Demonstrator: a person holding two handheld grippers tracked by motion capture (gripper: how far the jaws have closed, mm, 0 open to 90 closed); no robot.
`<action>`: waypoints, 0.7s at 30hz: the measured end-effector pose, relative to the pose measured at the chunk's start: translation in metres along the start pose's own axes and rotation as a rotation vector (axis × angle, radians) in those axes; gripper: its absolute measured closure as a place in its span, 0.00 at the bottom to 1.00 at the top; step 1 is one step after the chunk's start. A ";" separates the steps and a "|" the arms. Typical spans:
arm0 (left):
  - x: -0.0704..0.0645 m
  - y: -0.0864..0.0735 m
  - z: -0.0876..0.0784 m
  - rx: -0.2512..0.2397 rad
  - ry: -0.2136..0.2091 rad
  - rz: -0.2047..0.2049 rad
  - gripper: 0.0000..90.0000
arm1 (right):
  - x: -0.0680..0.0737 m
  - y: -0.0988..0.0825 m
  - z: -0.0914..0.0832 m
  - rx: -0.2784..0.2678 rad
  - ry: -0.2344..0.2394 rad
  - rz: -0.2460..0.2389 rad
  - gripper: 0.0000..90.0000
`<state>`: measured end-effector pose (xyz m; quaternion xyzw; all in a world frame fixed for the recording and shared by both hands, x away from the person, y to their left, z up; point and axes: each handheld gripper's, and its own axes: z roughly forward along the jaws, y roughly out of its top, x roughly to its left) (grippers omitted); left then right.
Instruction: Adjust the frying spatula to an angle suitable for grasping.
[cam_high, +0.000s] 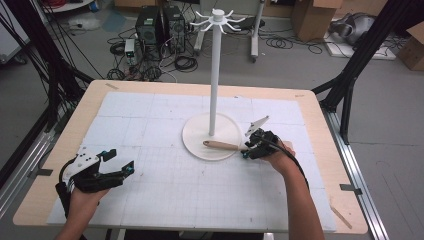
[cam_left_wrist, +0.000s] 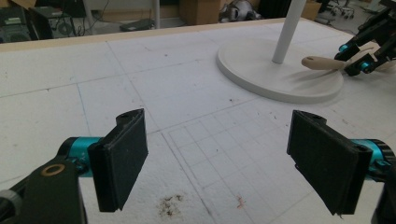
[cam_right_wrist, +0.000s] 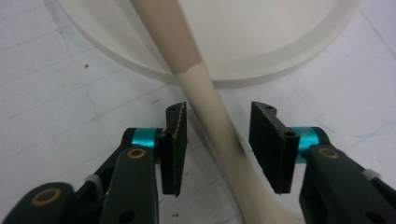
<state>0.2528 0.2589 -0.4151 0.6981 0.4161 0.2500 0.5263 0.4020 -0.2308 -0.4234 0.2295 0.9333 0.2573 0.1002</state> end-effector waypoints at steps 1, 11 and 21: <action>0.000 0.000 0.000 0.000 0.000 -0.001 0.23 | -0.001 0.000 0.000 -0.002 0.012 0.002 0.68; 0.000 0.000 0.000 0.006 -0.002 -0.004 0.23 | 0.005 0.002 -0.005 0.040 0.038 -0.083 0.85; 0.000 0.000 -0.001 0.005 -0.002 -0.006 0.23 | 0.022 0.005 -0.016 0.038 0.091 -0.121 0.85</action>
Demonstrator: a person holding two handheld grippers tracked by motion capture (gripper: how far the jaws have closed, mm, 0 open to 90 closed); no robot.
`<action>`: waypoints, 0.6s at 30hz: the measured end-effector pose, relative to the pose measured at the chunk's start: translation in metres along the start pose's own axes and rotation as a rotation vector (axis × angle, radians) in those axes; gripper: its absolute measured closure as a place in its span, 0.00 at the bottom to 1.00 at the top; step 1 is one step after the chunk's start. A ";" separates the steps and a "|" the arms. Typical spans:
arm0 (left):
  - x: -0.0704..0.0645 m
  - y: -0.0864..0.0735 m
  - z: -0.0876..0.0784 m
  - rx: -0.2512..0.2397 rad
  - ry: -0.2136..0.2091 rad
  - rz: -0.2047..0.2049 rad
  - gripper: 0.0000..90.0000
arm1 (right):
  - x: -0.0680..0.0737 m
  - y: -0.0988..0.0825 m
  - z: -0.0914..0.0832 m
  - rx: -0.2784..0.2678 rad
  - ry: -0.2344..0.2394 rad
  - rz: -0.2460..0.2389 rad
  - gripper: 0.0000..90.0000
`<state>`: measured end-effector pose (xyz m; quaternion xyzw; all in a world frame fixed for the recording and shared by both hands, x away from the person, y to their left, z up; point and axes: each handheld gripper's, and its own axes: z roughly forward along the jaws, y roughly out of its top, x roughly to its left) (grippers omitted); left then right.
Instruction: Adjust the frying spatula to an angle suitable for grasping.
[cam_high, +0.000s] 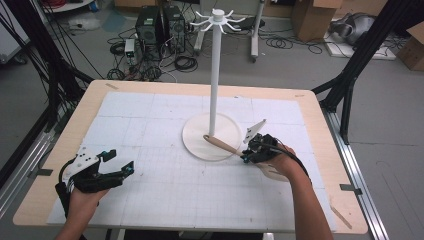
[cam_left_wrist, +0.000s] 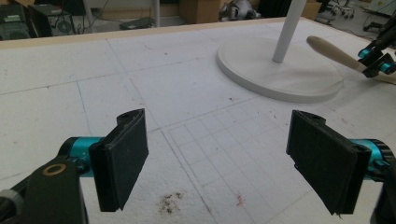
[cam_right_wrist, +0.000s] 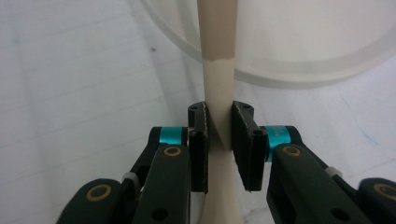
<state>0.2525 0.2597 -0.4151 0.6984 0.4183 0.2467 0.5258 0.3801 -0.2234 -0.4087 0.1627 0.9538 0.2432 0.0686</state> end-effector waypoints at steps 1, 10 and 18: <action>0.000 0.000 -0.001 0.001 -0.001 0.001 0.23 | 0.002 0.000 -0.002 -0.005 0.011 0.004 0.85; 0.000 0.000 -0.002 -0.004 -0.004 -0.006 0.23 | 0.022 -0.010 -0.021 -0.029 0.047 0.107 0.86; 0.001 0.000 -0.003 -0.008 -0.006 -0.007 0.23 | 0.040 -0.021 -0.032 -0.037 0.075 0.142 0.86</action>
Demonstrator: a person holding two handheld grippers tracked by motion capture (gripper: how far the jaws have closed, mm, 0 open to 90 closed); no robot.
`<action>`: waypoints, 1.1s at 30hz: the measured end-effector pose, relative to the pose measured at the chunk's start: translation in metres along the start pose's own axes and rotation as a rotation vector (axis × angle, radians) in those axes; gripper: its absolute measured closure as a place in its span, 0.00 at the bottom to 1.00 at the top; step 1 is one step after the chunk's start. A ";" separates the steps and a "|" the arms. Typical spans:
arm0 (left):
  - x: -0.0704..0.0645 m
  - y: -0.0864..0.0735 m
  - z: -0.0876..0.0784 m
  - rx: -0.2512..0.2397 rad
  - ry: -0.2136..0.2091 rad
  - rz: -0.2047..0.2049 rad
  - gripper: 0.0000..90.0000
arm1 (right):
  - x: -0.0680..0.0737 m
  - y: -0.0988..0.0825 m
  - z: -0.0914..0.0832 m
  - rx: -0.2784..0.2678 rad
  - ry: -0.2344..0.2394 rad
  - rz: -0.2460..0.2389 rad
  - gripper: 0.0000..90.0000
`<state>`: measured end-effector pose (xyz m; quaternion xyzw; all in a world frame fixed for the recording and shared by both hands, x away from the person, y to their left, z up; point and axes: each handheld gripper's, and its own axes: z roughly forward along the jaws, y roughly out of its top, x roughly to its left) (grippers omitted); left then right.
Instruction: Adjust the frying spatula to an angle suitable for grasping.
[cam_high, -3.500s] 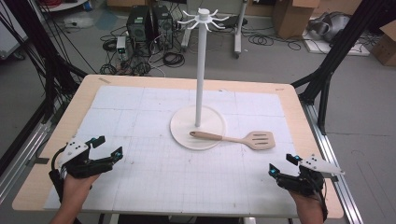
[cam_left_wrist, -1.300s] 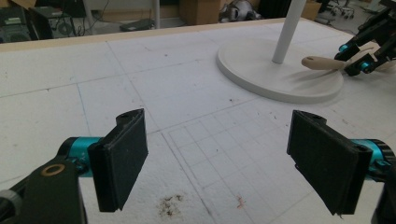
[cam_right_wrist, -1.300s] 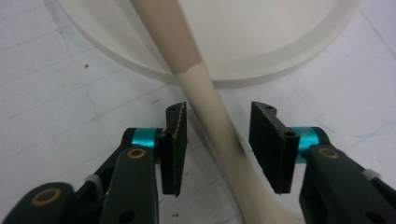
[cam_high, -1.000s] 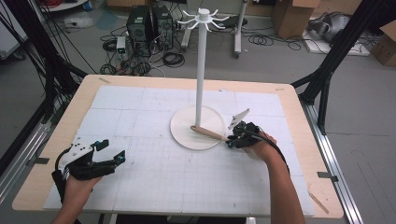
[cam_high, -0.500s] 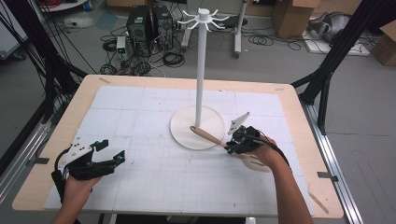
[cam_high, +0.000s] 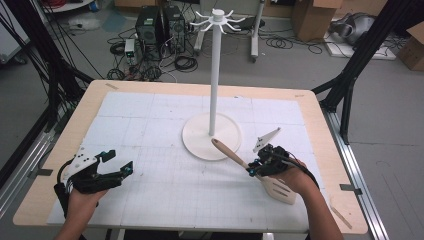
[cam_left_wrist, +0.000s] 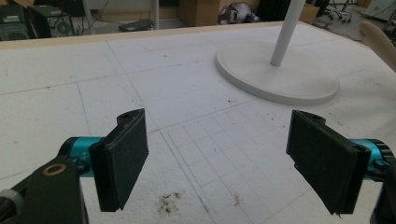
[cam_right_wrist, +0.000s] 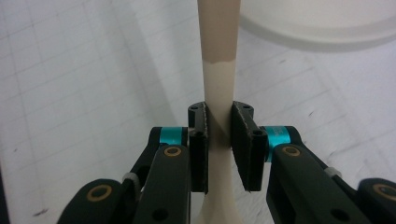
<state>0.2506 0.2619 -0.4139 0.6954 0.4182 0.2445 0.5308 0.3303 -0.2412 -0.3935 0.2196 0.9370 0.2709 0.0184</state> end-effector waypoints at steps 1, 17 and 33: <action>0.000 0.000 0.000 0.001 -0.002 0.001 0.23 | 0.004 -0.005 -0.001 0.003 0.003 0.003 0.86; -0.001 -0.001 0.001 0.000 -0.001 -0.004 0.23 | 0.036 -0.051 -0.012 -0.011 -0.013 0.107 0.85; -0.001 -0.002 -0.002 -0.002 0.008 -0.015 0.23 | 0.041 -0.068 -0.001 -0.056 -0.033 0.151 0.78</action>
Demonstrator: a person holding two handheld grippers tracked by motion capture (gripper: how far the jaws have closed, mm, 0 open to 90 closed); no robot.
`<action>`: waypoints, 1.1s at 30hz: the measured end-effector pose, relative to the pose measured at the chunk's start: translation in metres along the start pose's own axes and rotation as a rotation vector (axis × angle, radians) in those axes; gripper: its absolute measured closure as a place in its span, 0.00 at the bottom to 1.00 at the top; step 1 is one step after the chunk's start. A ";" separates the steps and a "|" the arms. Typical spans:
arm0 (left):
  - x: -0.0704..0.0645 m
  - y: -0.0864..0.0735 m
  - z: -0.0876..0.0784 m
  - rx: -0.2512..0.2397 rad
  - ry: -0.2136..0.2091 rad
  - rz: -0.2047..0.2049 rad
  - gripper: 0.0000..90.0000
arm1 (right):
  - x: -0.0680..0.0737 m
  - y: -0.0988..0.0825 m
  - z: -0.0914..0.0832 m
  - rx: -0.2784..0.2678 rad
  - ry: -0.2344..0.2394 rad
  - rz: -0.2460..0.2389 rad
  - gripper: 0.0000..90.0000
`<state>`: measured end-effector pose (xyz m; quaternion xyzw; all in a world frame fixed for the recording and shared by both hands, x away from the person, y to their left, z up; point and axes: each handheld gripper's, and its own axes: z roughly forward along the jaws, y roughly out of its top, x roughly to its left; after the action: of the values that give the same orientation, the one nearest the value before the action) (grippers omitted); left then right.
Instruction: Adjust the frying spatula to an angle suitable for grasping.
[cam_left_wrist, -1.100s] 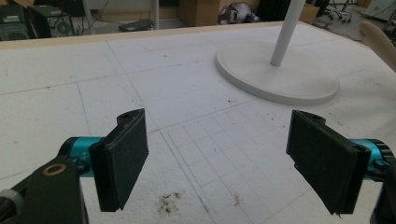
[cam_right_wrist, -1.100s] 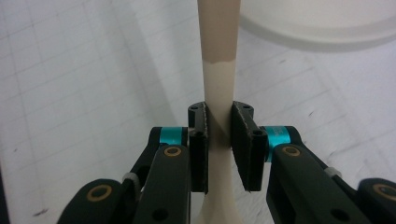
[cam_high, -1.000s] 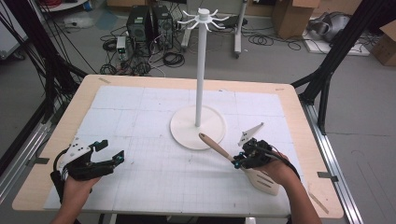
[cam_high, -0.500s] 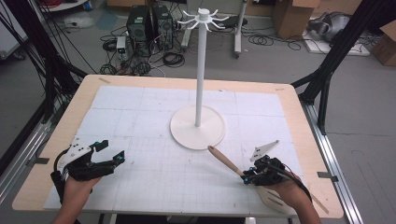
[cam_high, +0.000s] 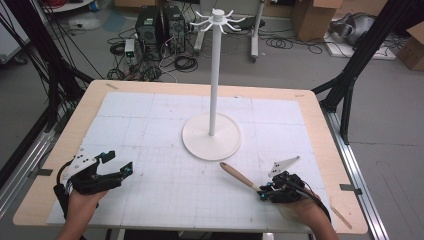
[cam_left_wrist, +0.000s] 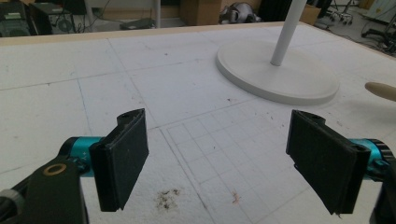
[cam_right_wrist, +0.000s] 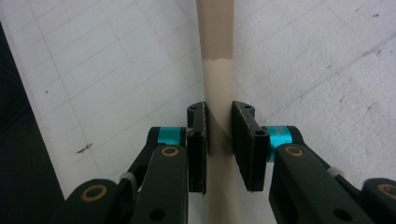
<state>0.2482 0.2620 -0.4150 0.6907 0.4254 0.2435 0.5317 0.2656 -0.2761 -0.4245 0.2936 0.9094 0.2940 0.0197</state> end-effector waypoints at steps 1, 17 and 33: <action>0.000 0.000 0.000 0.000 0.000 0.000 0.23 | 0.000 -0.001 -0.001 -0.023 -0.011 0.000 0.70; 0.000 0.001 0.000 -0.032 -0.007 -0.025 0.23 | 0.019 -0.031 -0.067 -0.357 -0.238 0.091 0.31; -0.007 0.005 0.003 -0.052 -0.022 0.021 0.22 | 0.023 -0.035 -0.067 -0.385 -0.307 0.103 0.21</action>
<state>0.2487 0.2541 -0.4105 0.6838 0.4059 0.2521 0.5515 0.2147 -0.3216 -0.3850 0.3716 0.8069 0.4143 0.1979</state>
